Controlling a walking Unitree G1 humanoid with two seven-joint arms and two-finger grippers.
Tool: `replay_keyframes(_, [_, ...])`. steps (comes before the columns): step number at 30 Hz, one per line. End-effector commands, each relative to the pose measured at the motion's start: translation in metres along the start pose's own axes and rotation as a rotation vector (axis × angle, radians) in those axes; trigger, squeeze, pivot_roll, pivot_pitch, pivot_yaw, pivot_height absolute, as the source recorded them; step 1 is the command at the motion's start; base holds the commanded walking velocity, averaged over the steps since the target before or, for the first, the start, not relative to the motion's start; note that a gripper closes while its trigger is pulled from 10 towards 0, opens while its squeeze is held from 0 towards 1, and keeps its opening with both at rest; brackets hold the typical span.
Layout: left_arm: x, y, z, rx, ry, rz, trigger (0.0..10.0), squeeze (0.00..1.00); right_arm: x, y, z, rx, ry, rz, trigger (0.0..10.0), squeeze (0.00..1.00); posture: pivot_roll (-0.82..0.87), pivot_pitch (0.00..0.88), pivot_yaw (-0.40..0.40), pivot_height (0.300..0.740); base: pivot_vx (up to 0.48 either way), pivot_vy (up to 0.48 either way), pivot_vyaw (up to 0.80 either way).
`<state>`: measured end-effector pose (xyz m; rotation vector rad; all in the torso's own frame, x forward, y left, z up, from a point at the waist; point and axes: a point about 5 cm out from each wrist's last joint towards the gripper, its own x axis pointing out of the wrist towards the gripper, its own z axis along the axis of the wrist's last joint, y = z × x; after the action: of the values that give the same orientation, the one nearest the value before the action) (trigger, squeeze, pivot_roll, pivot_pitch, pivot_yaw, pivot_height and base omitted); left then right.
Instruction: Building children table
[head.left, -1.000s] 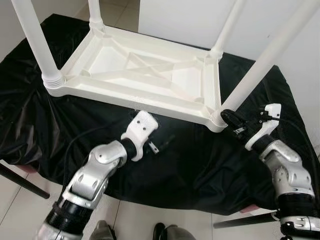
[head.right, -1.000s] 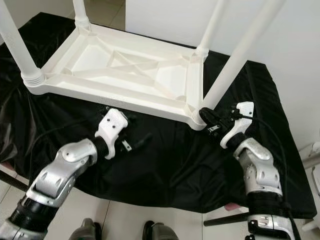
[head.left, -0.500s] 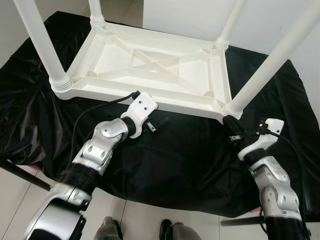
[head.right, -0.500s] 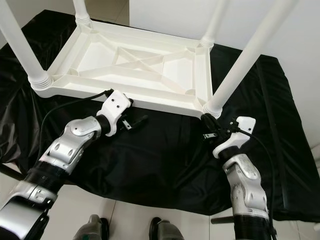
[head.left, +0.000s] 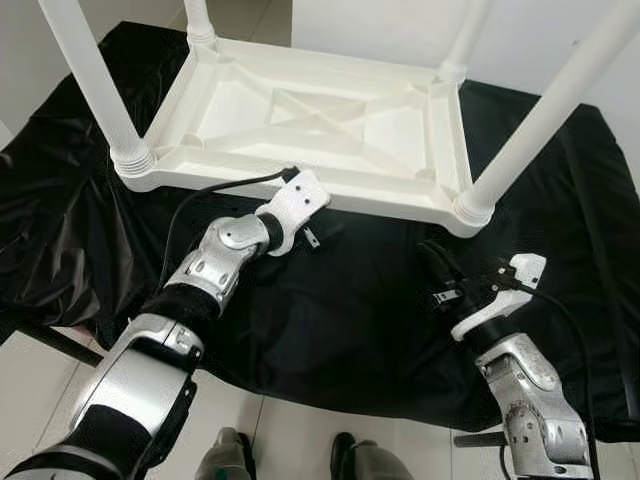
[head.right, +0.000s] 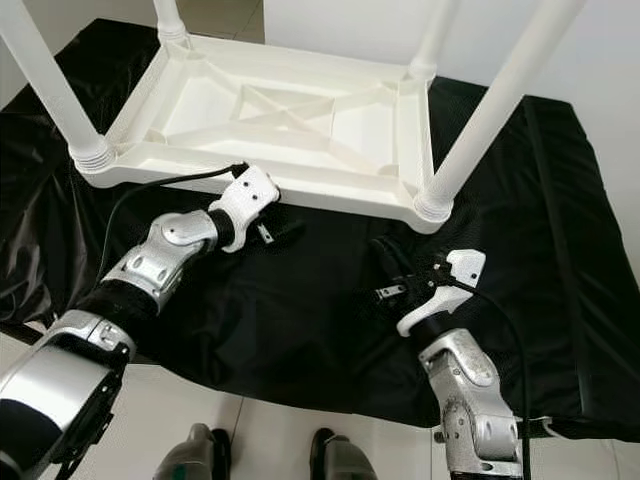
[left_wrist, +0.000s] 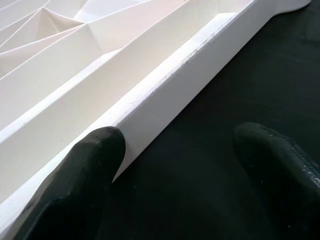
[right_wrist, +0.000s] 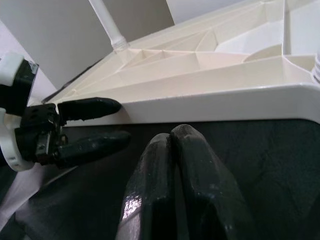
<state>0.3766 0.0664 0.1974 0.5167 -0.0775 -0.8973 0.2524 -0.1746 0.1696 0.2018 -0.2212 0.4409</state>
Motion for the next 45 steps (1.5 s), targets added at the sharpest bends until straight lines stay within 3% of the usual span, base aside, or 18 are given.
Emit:
replay_keyframes(1, [-0.002,0.006,0.007,0.018,-0.031,-0.009,10.0,0.00,-0.006,0.003,-0.003,0.020,0.029,0.028,10.0,0.00,-0.02,0.233,0.000,0.740,0.000,0.000,0.00])
replay_keyframes(15, [-0.006,0.032,0.024,0.062,-0.096,0.001,10.0,0.00,-0.009,0.010,-0.006,0.022,0.069,0.046,10.0,0.00,-0.02,0.227,-0.012,0.740,0.000,0.000,0.00])
replay_keyframes(25, [-0.004,0.037,0.027,0.061,-0.096,0.017,10.0,0.00,-0.012,0.010,-0.005,0.015,0.075,0.034,10.0,0.00,-0.05,0.225,-0.002,0.740,0.000,0.000,0.00])
replay_keyframes(34, [0.006,0.032,0.020,0.043,-0.025,-0.003,10.0,0.00,-0.018,0.011,-0.004,0.011,0.081,0.007,10.0,0.00,-0.07,0.238,0.017,0.740,0.000,0.000,0.00])
replay_keyframes(45, [0.014,0.030,0.009,0.016,0.150,0.035,10.0,0.00,-0.020,0.020,-0.008,0.027,0.094,-0.006,10.0,0.00,-0.07,0.256,0.032,0.740,0.000,0.000,0.00])
